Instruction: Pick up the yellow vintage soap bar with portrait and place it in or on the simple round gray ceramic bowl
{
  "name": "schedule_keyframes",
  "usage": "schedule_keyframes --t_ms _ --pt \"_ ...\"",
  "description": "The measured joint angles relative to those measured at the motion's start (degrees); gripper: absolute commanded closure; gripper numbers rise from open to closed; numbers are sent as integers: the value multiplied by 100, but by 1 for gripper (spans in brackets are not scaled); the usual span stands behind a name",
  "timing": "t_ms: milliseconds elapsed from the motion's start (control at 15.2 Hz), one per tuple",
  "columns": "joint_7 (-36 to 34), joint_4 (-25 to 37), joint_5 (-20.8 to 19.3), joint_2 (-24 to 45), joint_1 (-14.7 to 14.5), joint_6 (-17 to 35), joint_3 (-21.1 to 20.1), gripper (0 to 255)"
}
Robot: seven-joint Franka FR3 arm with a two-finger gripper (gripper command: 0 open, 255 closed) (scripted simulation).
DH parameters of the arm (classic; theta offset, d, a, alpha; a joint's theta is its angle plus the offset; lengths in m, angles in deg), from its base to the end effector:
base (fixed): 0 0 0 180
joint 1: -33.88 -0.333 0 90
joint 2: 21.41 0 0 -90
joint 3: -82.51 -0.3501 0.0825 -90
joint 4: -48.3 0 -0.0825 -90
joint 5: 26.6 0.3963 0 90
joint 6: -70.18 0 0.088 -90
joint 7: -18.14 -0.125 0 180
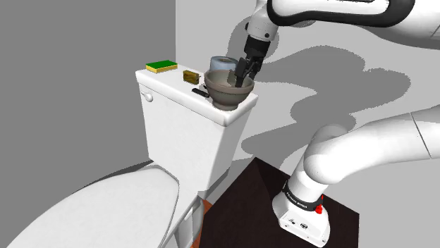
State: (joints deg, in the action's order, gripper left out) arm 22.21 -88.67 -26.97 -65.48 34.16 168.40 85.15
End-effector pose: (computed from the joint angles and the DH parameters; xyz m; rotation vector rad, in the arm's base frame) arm 0.3145 -0.0208 0.5876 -3.1173 -0.0502 -0.1460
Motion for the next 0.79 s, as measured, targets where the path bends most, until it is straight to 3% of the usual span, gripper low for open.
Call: schedule_keyframes --t_ms 264,792 --pt "11 385 -23 576 -37 112 -39 0" --pt "16 2135 -152 2632 -138 100 -204 0"
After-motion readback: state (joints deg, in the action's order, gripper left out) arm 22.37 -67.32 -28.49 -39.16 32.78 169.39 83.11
